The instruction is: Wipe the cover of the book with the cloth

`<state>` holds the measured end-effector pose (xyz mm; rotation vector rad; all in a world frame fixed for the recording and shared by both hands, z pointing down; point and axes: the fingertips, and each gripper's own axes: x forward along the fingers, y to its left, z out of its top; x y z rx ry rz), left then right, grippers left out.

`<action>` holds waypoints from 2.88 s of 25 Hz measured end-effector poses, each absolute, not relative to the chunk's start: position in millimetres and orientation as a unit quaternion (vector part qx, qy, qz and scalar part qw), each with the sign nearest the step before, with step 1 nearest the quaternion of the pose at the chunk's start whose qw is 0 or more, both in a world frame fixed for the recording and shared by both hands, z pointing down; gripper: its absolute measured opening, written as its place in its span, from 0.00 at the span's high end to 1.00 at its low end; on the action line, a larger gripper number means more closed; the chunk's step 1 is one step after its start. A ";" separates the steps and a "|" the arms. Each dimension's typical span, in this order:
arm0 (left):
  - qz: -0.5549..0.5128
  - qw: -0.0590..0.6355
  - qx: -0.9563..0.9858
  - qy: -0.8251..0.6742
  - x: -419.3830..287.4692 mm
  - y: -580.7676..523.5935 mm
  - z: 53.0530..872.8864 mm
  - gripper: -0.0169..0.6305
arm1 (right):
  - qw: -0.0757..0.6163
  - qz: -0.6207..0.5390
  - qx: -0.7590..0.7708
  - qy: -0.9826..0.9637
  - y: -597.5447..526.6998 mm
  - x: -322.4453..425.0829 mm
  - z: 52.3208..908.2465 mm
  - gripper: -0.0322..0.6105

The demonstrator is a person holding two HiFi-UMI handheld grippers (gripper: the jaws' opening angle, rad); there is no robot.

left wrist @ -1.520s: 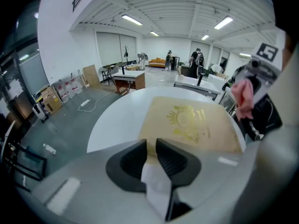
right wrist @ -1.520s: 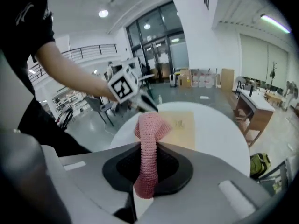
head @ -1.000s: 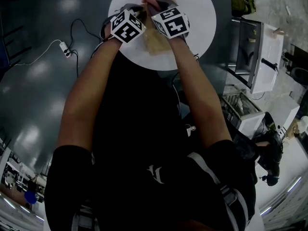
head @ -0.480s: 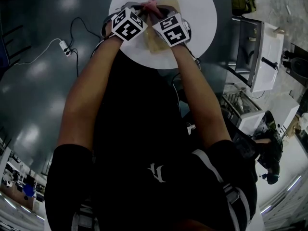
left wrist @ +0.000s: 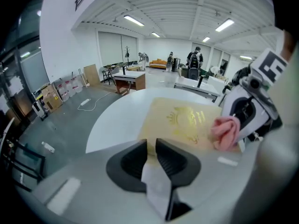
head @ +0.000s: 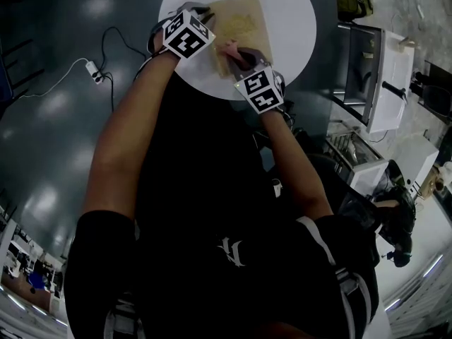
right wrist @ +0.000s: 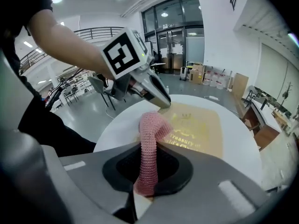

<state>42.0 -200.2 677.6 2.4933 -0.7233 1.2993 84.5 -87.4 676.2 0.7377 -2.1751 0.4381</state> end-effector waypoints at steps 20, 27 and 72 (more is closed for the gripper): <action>0.428 0.134 0.855 -0.262 30.7 -207.9 670.9 0.82 | 0.318 0.245 0.313 -0.861 -51.0 93.4 630.5 0.90; 0.428 0.139 0.847 -0.284 -7.5 -211.5 663.5 0.84 | 0.309 0.200 0.336 -0.867 -174.2 60.8 628.0 0.90; 0.404 0.121 0.885 -0.198 13.6 -139.0 578.3 0.85 | 0.203 0.257 0.319 -0.890 -19.2 96.1 557.7 0.89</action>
